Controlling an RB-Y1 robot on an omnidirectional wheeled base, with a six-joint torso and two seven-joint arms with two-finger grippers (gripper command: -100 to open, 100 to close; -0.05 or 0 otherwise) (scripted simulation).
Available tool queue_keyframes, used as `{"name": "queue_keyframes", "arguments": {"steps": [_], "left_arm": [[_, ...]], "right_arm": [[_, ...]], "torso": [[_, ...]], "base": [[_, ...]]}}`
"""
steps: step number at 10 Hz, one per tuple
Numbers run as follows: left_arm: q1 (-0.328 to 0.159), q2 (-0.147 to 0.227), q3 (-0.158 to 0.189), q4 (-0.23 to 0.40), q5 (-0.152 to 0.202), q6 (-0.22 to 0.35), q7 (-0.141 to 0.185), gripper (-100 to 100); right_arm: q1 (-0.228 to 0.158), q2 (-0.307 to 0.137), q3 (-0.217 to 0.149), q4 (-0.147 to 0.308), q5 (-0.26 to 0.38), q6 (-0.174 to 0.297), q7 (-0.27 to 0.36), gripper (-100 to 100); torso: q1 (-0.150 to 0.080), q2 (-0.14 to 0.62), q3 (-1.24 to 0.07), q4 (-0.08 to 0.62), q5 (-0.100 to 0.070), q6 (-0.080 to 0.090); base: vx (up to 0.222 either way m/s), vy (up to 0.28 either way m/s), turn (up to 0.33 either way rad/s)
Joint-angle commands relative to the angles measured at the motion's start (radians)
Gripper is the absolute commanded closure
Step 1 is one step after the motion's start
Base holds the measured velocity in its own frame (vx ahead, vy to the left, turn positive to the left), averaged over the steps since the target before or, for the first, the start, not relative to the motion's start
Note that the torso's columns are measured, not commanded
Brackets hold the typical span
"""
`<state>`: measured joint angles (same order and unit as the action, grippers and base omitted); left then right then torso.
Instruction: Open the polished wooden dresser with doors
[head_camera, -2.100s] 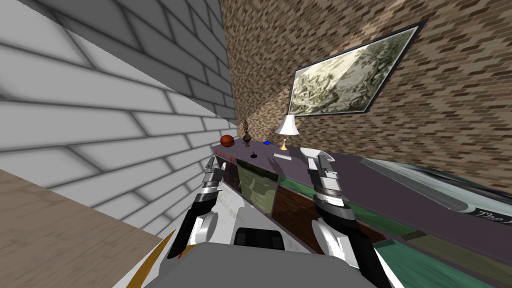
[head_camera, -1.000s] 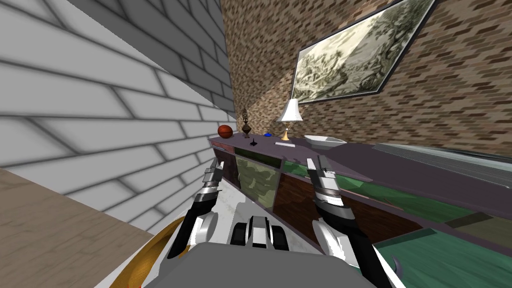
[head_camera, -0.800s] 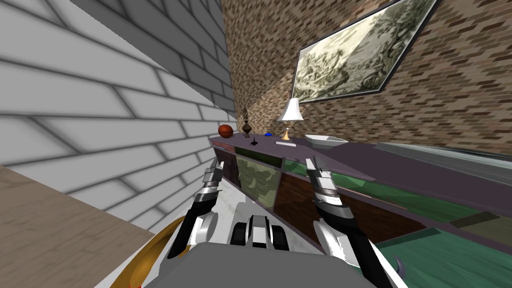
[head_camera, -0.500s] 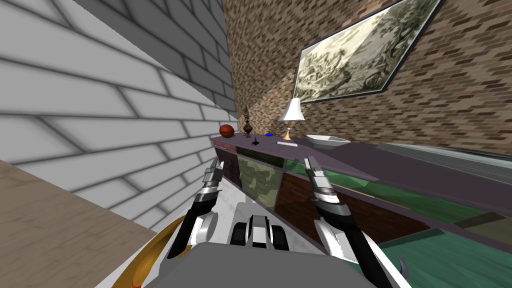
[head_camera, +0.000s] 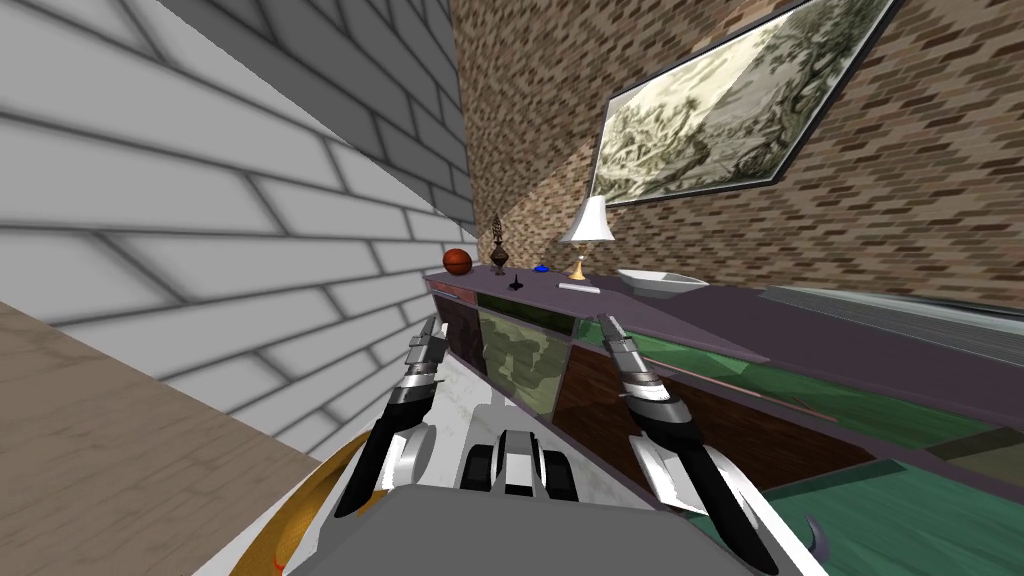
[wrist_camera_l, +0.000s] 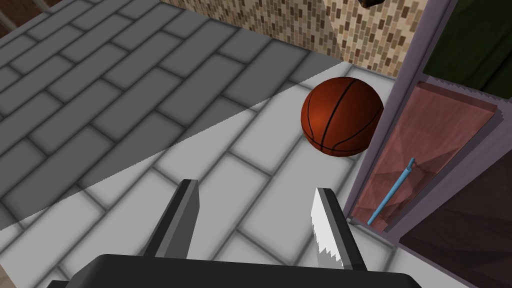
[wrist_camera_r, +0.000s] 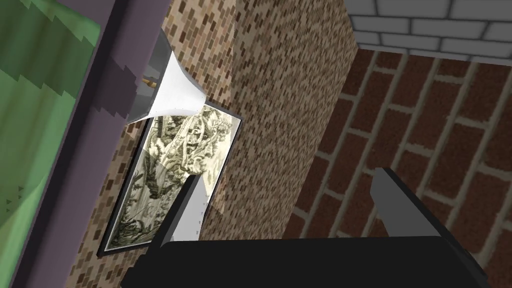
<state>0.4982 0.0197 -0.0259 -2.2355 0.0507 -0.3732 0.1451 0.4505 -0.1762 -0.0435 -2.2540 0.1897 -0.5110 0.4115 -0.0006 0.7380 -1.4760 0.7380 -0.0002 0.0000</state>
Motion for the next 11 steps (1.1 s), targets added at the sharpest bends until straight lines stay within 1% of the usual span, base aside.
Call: {"name": "queue_keyframes", "arguments": {"steps": [1, 3, 4, 5, 6, 7, 8, 9, 10, 11], "left_arm": [[0.0, 0.0, 0.0, 0.0, 0.0, 0.0, 0.0, 0], [0.0, 0.0, 0.0, 0.0, 0.0, 0.0, 0.0, 0], [0.0, 0.0, 0.0, 0.0, 0.0, 0.0, 0.0, 0], [0.0, 0.0, 0.0, 0.0, 0.0, 0.0, 0.0, 0], [0.0, 0.0, 0.0, 0.0, 0.0, 0.0, 0.0, 0], [0.0, 0.0, 0.0, 0.0, 0.0, 0.0, 0.0, 0], [0.0, 0.0, 0.0, 0.0, 0.0, 0.0, 0.0, 0], [0.0, 0.0, 0.0, 0.0, 0.0, 0.0, 0.0, 0], [0.0, 0.0, 0.0, 0.0, 0.0, 0.0, 0.0, 0], [0.0, 0.0, 0.0, 0.0, 0.0, 0.0, 0.0, 0]], "right_arm": [[-0.012, -0.014, -0.011, 0.018, 0.046, 0.001, 0.058, -100], [-0.029, -0.03, -0.022, 0.037, 0.112, 0.006, 0.124, -100], [-0.029, -0.03, -0.022, 0.037, 0.113, 0.006, 0.138, -100], [-0.037, -0.038, -0.028, 0.047, 0.148, 0.009, 0.174, -100], [-0.037, -0.038, -0.028, 0.047, 0.148, 0.009, 0.179, -100], [-0.046, -0.046, -0.034, 0.057, 0.183, 0.012, 0.22, -100], [-0.055, -0.055, -0.04, 0.069, 0.216, 0.015, 0.246, -100], [-0.055, -0.055, -0.04, 0.069, 0.22, 0.015, 0.264, -100], [-0.065, -0.063, -0.046, 0.081, 0.256, 0.019, 0.298, -100], [-0.065, -0.063, -0.046, 0.081, 0.256, 0.019, 0.307, -100]], "torso": [[0.001, 0.0, 0.0, 0.0, 0.0, 0.0], [0.0, 0.0, 0.0, 0.0, 0.0, 0.0], [0.002, 0.0, 0.0, 0.0, 0.0, 0.0], [0.0, 0.0, 0.0, 0.0, 0.0, 0.0], [0.0, 0.0, 0.0, 0.0, 0.0, 0.0], [0.0, 0.0, 0.0, 0.0, 0.0, 0.0], [0.0, 0.0, 0.0, 0.0, 0.0, 0.0], [0.001, 0.0, 0.0, 0.0, 0.0, 0.0], [0.001, 0.0, 0.0, 0.0, 0.0, 0.0], [0.001, 0.0, 0.0, 0.0, 0.0, 0.0]], "base": [[-0.012, 0.04, 0.009], [-0.006, 0.048, 0.02], [-0.005, 0.044, 0.006], [-0.01, 0.043, 0.014], [-0.006, 0.034, 0.009], [-0.008, 0.036, 0.019], [-0.008, 0.053, 0.028], [-0.005, 0.042, 0.006], [-0.012, 0.048, 0.012], [-0.006, 0.04, 0.009]]}}
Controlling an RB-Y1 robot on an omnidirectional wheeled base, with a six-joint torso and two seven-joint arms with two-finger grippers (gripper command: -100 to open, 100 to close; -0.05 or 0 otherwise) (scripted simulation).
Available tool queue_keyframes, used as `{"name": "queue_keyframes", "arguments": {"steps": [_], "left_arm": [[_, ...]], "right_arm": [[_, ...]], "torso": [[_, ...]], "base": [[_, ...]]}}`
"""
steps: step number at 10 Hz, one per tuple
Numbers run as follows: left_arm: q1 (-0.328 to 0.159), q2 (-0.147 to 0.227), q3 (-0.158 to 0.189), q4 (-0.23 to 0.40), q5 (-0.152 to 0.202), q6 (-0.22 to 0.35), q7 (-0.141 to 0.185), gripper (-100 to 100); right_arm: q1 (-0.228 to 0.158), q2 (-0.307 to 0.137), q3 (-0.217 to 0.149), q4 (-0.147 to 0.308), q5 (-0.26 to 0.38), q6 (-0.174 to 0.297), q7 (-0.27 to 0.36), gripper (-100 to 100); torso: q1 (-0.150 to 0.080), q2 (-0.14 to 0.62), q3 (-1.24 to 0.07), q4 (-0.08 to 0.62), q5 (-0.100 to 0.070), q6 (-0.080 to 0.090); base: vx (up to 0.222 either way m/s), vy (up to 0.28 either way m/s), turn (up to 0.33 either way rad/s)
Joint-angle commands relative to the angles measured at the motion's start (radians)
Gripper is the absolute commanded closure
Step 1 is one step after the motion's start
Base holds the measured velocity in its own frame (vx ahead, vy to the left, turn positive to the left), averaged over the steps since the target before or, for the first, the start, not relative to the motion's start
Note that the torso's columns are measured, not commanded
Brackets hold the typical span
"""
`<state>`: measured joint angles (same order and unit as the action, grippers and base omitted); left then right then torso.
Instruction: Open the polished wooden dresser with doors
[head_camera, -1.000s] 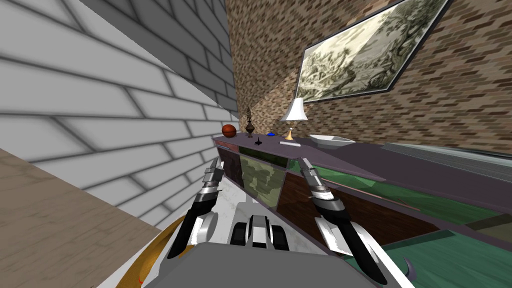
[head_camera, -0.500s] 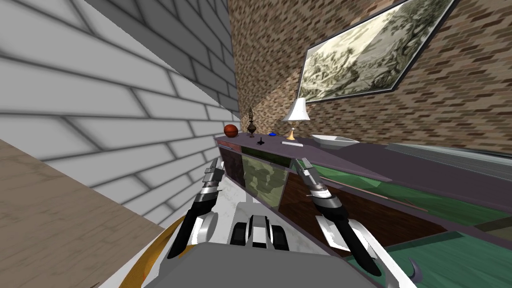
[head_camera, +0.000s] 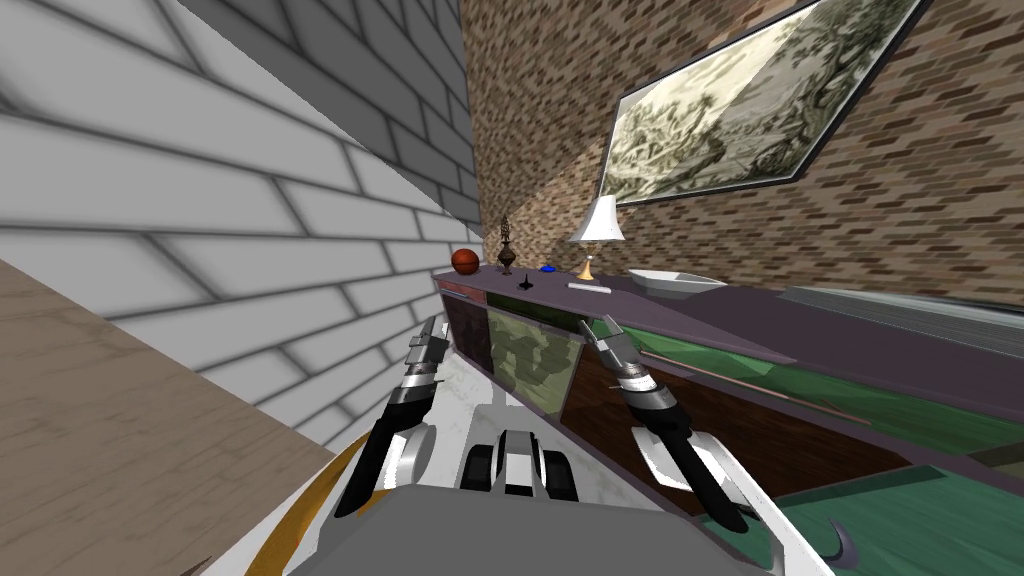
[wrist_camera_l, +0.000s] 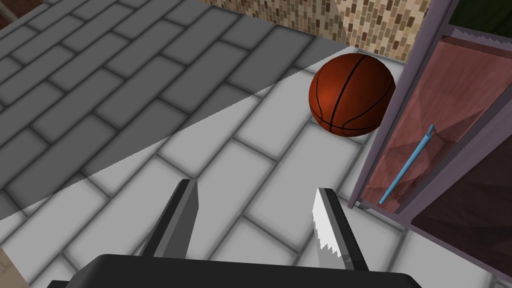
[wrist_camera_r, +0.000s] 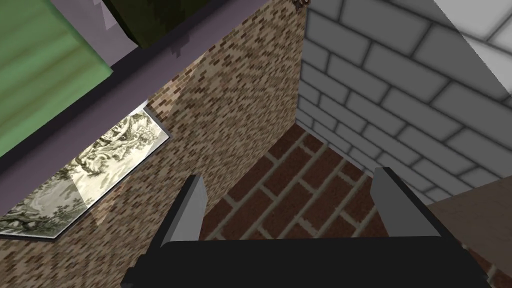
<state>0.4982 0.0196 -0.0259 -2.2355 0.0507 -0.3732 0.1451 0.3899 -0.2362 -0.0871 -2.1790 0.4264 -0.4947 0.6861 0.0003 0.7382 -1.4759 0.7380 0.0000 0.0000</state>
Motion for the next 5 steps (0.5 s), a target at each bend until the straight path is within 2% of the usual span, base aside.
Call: {"name": "queue_keyframes", "arguments": {"steps": [1, 4, 5], "left_arm": [[0.0, 0.0, 0.0, 0.0, 0.0, 0.0, 0.0, 0], [0.0, 0.0, 0.0, 0.0, 0.0, 0.0, 0.0, 0], [0.0, 0.0, 0.0, 0.0, 0.0, 0.0, 0.0, 0]], "right_arm": [[-0.014, -0.013, -0.008, 0.019, 0.057, 0.006, 0.071, -100], [-0.024, -0.023, -0.014, 0.033, 0.094, 0.01, 0.121, -100], [-0.034, -0.034, -0.021, 0.048, 0.132, 0.014, 0.159, -100]], "torso": [[-0.001, 0.0, 0.0, 0.0, 0.0, 0.0], [0.0, 0.0, 0.0, 0.0, 0.0, 0.0], [0.0, 0.0, 0.0, 0.0, 0.0, 0.0]], "base": [[-0.003, 0.041, 0.019], [-0.005, 0.036, 0.012], [-0.012, 0.046, 0.018]]}}
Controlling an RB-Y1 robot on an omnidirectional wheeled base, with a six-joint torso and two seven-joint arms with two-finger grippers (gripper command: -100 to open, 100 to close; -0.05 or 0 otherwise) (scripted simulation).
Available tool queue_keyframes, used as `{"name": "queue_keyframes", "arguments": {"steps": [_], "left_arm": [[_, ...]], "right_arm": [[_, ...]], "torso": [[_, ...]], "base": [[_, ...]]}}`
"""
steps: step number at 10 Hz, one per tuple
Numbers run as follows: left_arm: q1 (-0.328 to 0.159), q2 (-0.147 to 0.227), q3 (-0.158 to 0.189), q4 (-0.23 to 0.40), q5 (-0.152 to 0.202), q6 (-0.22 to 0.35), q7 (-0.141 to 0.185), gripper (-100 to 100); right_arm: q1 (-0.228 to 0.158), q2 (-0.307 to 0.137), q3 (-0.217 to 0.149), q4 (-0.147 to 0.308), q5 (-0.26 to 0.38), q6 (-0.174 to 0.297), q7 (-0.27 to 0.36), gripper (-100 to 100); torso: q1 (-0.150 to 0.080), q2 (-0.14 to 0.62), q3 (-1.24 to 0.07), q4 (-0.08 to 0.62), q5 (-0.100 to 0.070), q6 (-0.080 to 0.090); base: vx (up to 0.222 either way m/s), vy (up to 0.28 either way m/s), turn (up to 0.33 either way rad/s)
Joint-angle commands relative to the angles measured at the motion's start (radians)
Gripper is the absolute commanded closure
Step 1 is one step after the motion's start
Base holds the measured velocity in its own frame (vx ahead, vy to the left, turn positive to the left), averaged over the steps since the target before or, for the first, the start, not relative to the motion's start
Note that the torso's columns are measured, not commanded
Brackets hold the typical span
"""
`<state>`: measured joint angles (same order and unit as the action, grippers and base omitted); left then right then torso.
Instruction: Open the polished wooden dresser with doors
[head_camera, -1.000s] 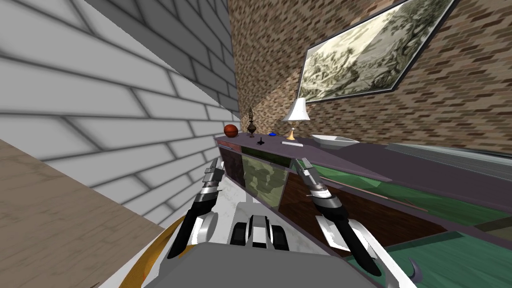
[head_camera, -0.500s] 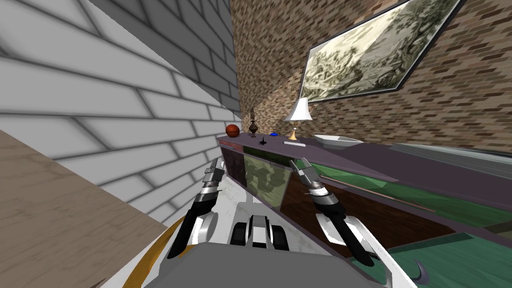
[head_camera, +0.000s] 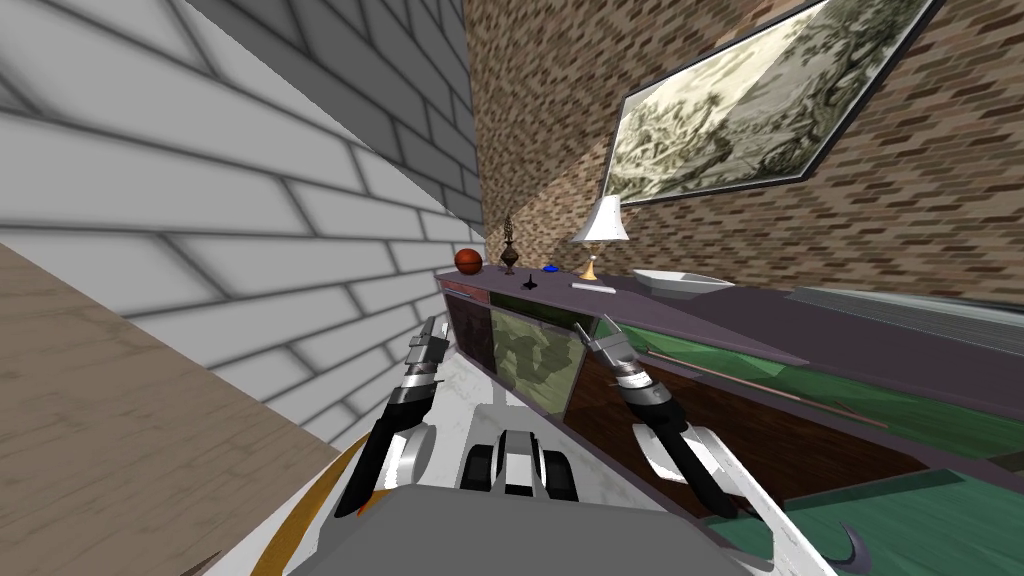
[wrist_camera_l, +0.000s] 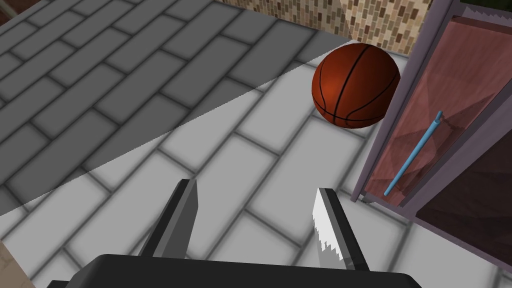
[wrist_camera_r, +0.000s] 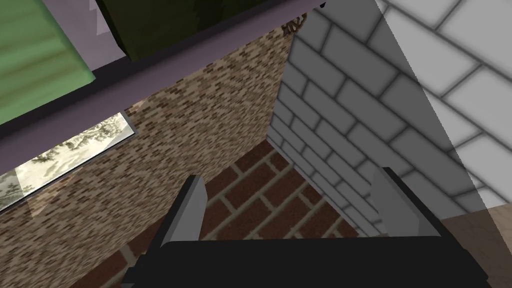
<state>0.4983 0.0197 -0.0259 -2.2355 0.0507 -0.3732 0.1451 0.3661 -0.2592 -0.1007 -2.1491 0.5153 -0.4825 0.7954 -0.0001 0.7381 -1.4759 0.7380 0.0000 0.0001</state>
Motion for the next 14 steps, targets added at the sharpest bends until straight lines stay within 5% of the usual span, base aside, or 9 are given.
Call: {"name": "queue_keyframes", "arguments": {"steps": [1, 14], "left_arm": [[0.0, 0.0, 0.0, 0.0, 0.0, 0.0, 0.0, 0], [0.0, 0.0, 0.0, 0.0, 0.0, 0.0, 0.0, 0]], "right_arm": [[-0.01, -0.011, -0.007, 0.018, 0.043, 0.002, 0.055, -100], [-0.086, -0.1, -0.05, 0.146, 0.307, 0.035, 0.363, -100]], "torso": [[0.001, 0.0, 0.0, 0.0, 0.0, 0.0], [0.001, 0.001, 0.0, 0.0, 0.0, 0.0]], "base": [[-0.009, 0.038, 0.008], [-0.007, 0.041, 0.014]]}}
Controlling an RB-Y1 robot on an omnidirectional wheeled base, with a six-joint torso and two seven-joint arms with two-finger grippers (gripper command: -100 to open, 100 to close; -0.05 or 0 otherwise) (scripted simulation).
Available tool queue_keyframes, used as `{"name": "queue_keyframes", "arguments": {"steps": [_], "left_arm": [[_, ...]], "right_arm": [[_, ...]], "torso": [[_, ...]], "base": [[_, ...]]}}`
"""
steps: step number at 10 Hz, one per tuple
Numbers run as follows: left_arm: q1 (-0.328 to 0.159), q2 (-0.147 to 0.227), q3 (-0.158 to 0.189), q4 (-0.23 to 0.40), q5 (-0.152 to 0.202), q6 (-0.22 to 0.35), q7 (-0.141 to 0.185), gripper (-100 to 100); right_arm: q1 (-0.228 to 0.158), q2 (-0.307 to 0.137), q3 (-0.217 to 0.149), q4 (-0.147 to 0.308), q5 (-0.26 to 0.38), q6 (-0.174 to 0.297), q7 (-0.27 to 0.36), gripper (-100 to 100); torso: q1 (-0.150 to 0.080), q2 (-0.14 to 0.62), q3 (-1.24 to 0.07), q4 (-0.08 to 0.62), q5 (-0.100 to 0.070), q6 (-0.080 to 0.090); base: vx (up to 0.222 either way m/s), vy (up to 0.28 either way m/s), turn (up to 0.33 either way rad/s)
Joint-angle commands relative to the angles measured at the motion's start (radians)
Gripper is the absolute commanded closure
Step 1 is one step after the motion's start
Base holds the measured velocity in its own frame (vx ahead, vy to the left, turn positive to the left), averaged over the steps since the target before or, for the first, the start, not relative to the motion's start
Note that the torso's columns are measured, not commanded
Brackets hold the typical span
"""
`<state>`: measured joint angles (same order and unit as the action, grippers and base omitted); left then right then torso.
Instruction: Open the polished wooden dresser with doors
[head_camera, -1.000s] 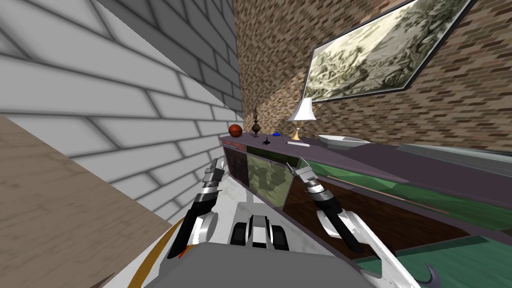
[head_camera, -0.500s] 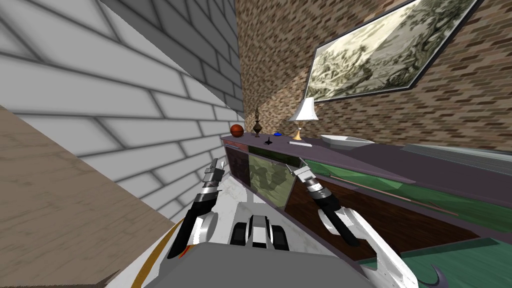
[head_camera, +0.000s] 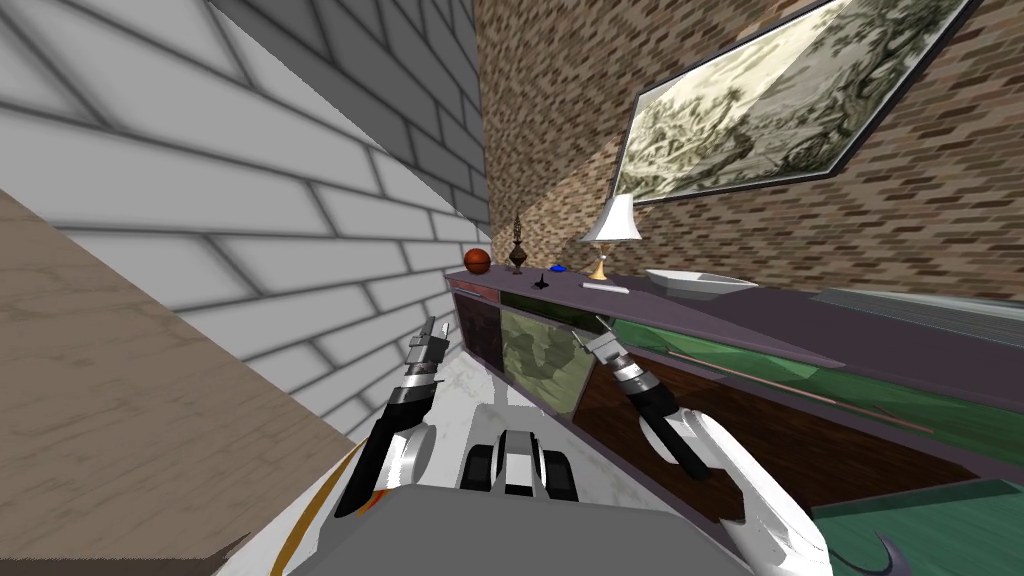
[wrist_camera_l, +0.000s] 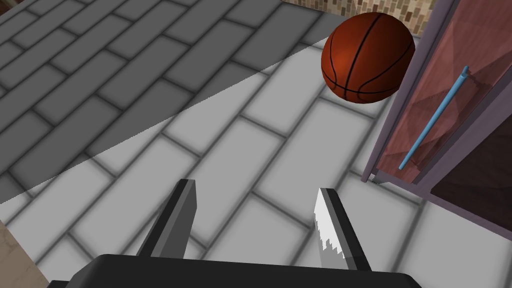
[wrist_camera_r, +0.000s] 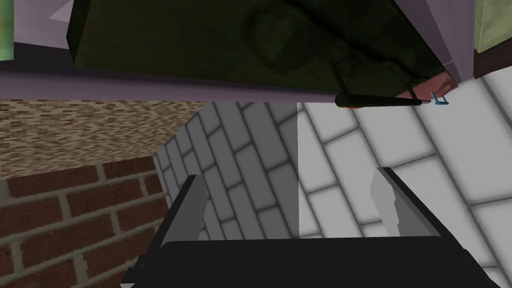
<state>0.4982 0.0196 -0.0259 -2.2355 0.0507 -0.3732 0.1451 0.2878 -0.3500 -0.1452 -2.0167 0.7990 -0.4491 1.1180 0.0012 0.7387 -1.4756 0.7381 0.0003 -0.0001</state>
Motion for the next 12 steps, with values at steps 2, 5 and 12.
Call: {"name": "queue_keyframes", "arguments": {"steps": [2, 5, 12], "left_arm": [[0.0, 0.0, 0.0, 0.0, 0.0, 0.0, 0.0, 0], [0.0, 0.0, 0.0, 0.0, 0.0, 0.0, 0.0, 0], [0.0, 0.0, 0.0, 0.0, 0.0, 0.0, 0.0, 0]], "right_arm": [[-0.018, -0.023, -0.012, 0.033, 0.06, 0.007, 0.082, -100], [-0.039, -0.049, -0.023, 0.07, 0.128, 0.016, 0.16, -100], [-0.08, -0.106, -0.046, 0.14, 0.269, 0.035, 0.326, -100]], "torso": [[-0.001, -0.001, -0.001, 0.0, 0.0, 0.0], [-0.002, 0.0, 0.0, 0.0, 0.0, 0.0], [-0.001, 0.0, 0.0, 0.0, 0.0, 0.0]], "base": [[0.002, 0.042, 0.012], [-0.006, 0.035, 0.014], [-0.005, 0.042, 0.014]]}}
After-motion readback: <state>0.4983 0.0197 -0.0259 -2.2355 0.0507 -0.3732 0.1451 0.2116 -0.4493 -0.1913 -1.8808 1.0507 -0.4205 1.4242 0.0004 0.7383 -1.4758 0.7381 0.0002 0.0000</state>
